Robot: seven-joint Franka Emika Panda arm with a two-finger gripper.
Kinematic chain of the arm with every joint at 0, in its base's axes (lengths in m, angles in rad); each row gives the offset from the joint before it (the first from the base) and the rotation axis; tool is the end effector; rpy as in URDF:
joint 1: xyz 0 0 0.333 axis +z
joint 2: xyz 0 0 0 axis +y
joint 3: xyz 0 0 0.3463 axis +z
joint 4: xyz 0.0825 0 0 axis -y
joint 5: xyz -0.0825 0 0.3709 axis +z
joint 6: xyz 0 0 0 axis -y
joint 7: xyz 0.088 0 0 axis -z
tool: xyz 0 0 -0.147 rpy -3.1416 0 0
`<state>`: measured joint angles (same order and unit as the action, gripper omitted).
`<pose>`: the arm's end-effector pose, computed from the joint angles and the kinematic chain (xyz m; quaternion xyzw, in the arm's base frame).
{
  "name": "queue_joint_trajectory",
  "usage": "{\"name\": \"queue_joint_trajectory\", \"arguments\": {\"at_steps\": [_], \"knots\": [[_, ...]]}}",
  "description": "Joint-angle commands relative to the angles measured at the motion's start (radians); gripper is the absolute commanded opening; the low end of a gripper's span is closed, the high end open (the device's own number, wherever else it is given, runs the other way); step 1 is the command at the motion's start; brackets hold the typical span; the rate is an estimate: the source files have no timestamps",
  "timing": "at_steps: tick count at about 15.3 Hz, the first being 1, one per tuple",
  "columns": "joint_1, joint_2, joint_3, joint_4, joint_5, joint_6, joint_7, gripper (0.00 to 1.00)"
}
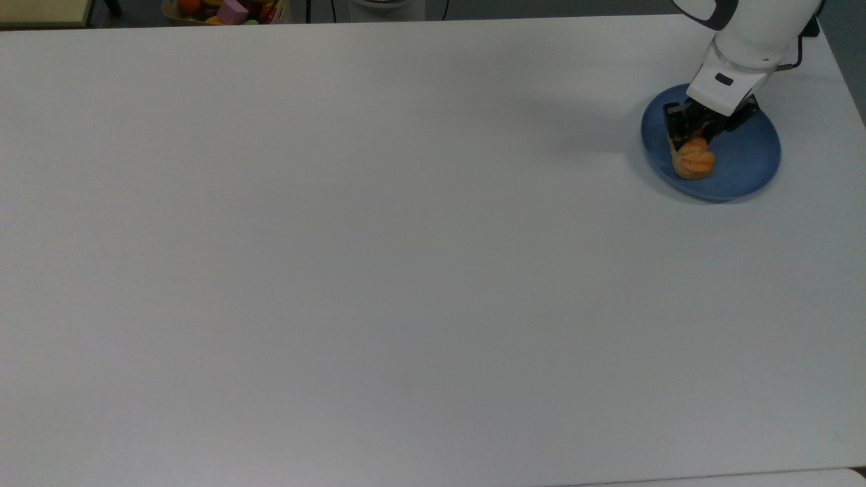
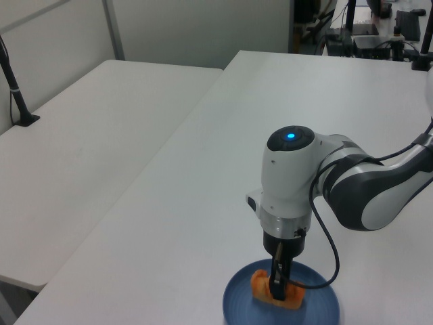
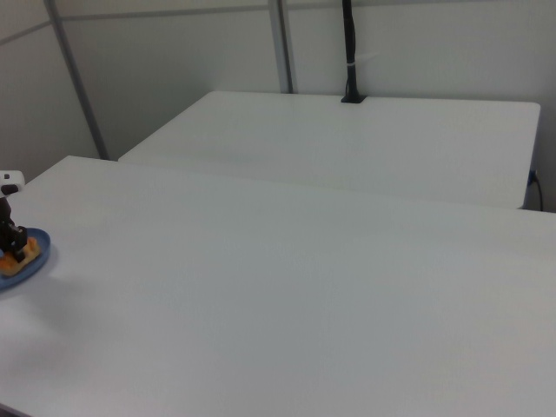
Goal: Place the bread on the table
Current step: 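Lower the gripper and close it on the orange bread roll, then lift the bread roll up off the blue plate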
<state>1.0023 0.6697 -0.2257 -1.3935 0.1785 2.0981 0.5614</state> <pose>0.4931 0.5511 0.3153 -0.9956 -0.0899 -0.0150 0.0235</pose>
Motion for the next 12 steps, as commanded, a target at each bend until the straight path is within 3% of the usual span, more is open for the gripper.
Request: {"name": "queue_joint_trajectory", "arguments": {"at_steps": [1, 10, 12], "knots": [[0.015, -0.024, -0.017, 0.011, -0.008, -0.006, 0.022, 0.07], [-0.001, -0.232, -0.032, 0.002, -0.062, -0.182, 0.003, 0.05], [-0.037, -0.289, -0.034, 0.002, -0.065, -0.266, -0.030, 0.05]]}}
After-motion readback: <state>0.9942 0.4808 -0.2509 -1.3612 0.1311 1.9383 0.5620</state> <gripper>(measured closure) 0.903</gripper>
